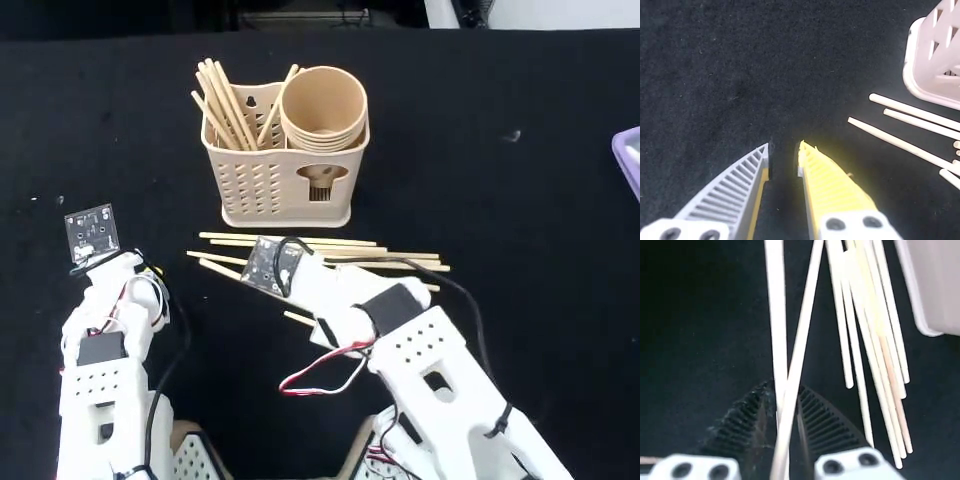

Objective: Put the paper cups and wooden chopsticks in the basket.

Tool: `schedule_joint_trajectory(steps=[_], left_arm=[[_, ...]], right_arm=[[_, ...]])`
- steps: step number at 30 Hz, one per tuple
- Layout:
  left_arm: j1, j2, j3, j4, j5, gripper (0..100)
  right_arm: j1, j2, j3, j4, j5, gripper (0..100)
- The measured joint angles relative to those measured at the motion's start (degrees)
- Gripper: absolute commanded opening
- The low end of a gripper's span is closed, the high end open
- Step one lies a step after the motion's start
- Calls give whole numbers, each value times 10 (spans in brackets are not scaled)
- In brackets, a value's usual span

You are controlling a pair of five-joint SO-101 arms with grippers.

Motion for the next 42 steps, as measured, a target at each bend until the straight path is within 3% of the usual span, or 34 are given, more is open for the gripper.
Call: schedule_joint_trajectory(steps=[20, 30, 33, 36, 42], left_arm=[[0, 0, 0, 0, 0, 109], [0, 0, 0, 0, 0, 109], [0, 0, 0, 0, 0, 109], [0, 0, 0, 0, 0, 109], [0, 0, 0, 0, 0, 109]], right_arm=[[30, 8, 25, -46, 18, 11], [109, 273, -19, -102, 50, 17], [113, 343, -58, -93, 62, 90], [113, 368, -93, -61, 66, 140], [113, 360, -110, -31, 69, 89]])
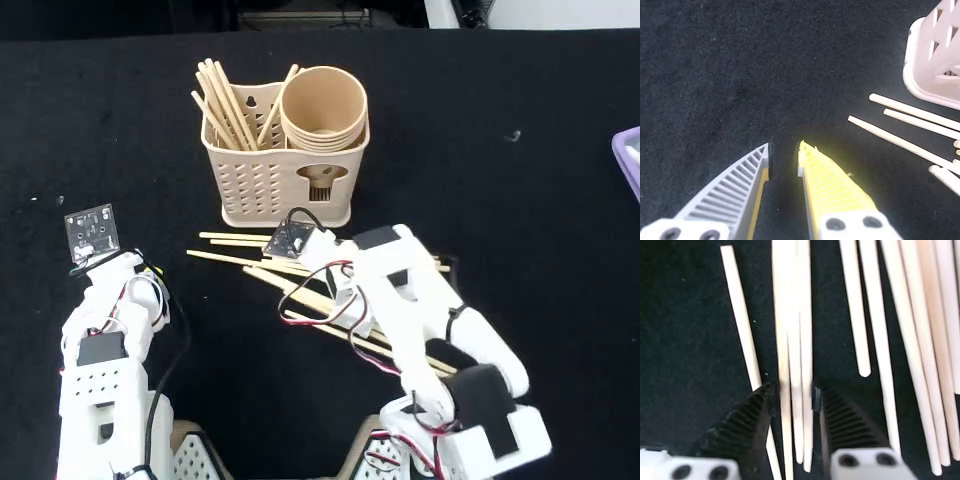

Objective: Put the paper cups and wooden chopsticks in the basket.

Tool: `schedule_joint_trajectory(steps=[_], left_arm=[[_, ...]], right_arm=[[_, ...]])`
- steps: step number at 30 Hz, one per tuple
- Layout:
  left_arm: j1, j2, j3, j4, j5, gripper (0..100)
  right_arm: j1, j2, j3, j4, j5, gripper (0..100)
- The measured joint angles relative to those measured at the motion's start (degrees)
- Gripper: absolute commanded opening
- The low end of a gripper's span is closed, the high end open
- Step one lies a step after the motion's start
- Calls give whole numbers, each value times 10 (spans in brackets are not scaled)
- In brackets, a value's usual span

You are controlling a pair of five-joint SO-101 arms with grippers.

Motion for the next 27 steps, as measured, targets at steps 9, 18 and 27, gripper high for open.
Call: schedule_joint_trajectory(steps=[9, 18, 27], left_arm=[[0, 0, 0, 0, 0, 109], [0, 0, 0, 0, 0, 109], [0, 0, 0, 0, 0, 109]], right_arm=[[0, -25, 4, -3, 0, 89], [1, -29, 41, -94, 0, 85], [3, -30, 41, -101, 0, 28]])
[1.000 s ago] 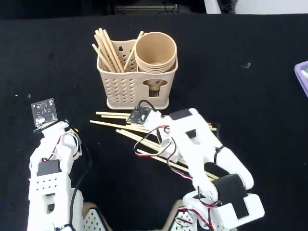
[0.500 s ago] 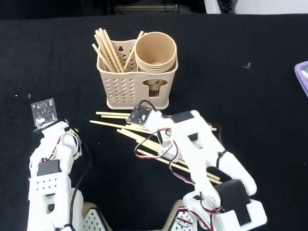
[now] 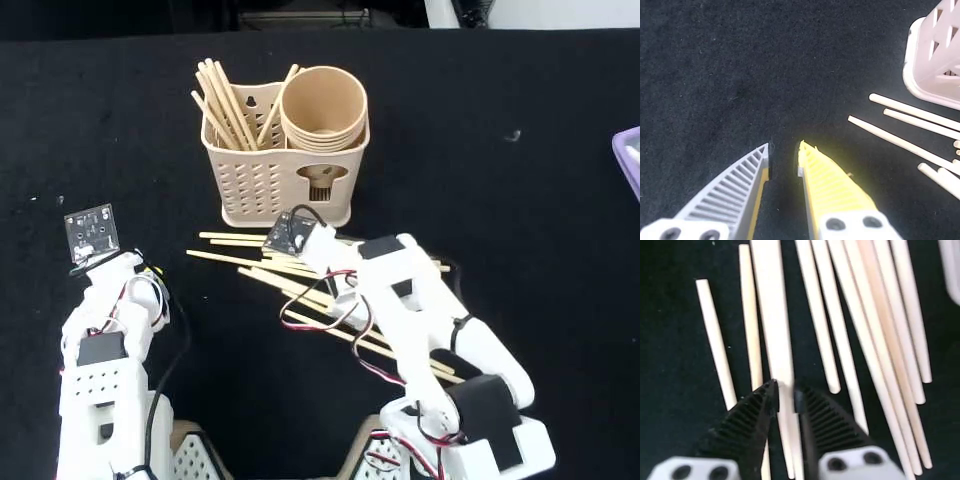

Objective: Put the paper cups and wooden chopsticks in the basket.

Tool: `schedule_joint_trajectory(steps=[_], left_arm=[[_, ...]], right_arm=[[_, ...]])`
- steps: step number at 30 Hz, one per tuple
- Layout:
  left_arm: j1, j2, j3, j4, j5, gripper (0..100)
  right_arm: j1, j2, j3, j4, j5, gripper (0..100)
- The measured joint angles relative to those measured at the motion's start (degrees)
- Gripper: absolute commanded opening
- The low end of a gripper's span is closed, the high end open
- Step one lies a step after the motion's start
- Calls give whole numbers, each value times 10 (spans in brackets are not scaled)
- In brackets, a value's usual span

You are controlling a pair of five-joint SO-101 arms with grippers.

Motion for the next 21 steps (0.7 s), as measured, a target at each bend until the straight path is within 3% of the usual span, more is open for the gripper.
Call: schedule_joint_trajectory(steps=[13, 18, 21], left_arm=[[0, 0, 0, 0, 0, 109], [0, 0, 0, 0, 0, 109], [0, 0, 0, 0, 0, 109]], right_arm=[[1, -13, 36, -42, 0, 31], [1, -22, 46, -50, -15, 120], [1, -23, 48, -52, -25, 111]])
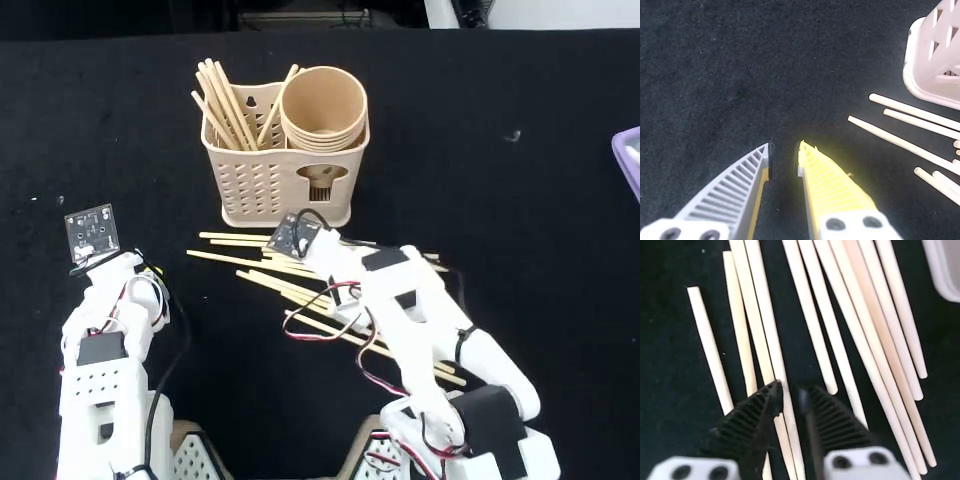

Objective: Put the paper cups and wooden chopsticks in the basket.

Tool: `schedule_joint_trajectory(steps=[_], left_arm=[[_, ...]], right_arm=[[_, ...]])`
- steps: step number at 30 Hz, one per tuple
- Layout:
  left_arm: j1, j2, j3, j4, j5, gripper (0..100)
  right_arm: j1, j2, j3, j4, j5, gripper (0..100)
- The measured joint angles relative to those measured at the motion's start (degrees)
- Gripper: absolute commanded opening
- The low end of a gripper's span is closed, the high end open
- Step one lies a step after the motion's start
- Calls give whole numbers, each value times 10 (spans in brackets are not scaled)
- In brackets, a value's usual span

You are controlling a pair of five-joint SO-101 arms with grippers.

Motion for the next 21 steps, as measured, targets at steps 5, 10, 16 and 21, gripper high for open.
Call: schedule_joint_trajectory(steps=[5, 10, 16, 21], left_arm=[[0, 0, 0, 0, 0, 109], [0, 0, 0, 0, 0, 109], [0, 0, 0, 0, 0, 109], [0, 0, 0, 0, 0, 109]], right_arm=[[25, -1, 4, -2, -4, 75], [26, -13, 13, -6, -4, 75], [33, -135, 118, -49, -8, 110], [25, -194, 153, -44, -15, 123]])
